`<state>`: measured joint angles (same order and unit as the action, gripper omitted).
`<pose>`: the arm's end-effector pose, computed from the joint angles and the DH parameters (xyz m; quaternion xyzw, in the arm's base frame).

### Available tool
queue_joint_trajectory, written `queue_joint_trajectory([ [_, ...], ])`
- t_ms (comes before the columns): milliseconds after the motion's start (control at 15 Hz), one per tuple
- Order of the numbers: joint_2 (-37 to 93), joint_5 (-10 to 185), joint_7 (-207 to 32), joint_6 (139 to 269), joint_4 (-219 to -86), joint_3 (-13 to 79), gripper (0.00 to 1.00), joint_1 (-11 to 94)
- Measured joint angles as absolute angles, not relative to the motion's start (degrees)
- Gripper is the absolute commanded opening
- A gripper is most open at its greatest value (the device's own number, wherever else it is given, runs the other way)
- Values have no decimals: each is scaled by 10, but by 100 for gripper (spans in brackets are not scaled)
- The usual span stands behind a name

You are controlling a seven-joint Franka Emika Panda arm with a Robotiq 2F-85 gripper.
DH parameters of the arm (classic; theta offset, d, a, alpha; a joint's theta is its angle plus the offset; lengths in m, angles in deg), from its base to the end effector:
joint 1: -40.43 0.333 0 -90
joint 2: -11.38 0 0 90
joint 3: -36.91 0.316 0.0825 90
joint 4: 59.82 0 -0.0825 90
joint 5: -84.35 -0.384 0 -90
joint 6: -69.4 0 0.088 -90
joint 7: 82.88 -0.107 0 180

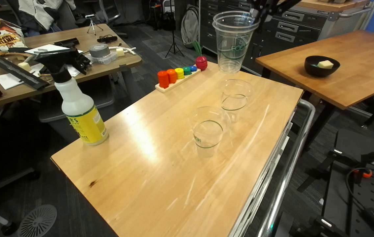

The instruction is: Stack the cups together

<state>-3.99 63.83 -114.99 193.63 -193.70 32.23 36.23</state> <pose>0.4683 -0.0606 0.4531 -0.8870 0.4296 -0.0137 0.1689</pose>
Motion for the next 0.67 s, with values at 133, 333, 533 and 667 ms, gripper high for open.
queue_joint_trajectory([
  [133,-40,641,-1151,1935,-1951,323,2,362],
  [333,-40,651,-1156,1935,-1969,323,2,358],
  [533,-39,651,-1156,1937,-1981,323,2,354],
  [667,-34,650,-1156,1939,-1989,323,2,351],
])
